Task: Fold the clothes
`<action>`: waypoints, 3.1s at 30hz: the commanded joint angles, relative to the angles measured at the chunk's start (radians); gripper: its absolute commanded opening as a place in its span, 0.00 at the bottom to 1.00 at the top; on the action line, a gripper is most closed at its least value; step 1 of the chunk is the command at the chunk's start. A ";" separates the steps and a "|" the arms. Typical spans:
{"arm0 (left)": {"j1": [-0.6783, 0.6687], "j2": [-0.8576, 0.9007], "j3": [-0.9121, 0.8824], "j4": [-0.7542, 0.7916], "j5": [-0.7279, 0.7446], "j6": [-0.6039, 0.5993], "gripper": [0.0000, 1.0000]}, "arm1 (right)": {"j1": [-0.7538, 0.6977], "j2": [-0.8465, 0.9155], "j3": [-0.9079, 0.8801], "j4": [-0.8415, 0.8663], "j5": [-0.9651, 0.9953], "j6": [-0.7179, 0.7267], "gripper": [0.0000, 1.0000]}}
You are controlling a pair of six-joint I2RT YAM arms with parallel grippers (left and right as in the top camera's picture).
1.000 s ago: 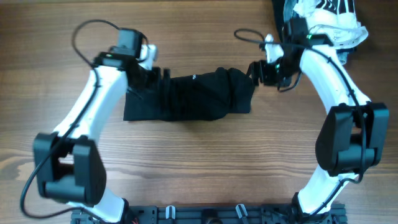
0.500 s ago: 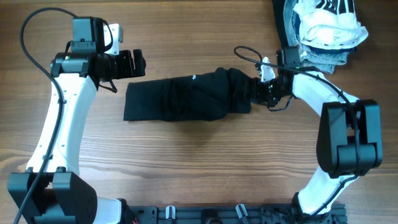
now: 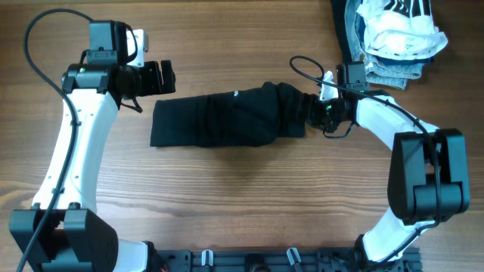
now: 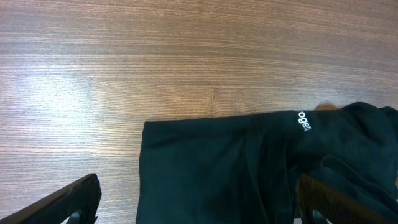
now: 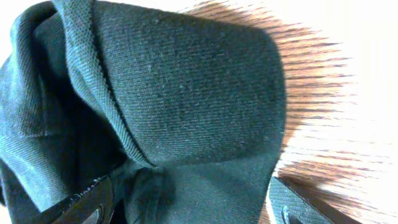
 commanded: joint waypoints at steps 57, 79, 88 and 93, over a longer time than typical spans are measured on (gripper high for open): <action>0.005 -0.002 0.007 -0.022 -0.134 -0.005 1.00 | -0.083 -0.187 0.413 -0.557 -0.195 -0.244 0.04; 0.044 -0.002 0.007 0.000 -0.159 -0.002 1.00 | 0.436 -0.002 0.414 -0.237 -0.030 0.006 0.17; 0.044 -0.002 0.007 0.000 -0.159 -0.002 1.00 | 0.505 0.054 0.414 -0.104 -0.127 -0.015 0.50; 0.044 -0.002 0.007 0.000 -0.159 -0.002 1.00 | 0.498 0.053 0.432 -0.088 -0.207 -0.045 0.54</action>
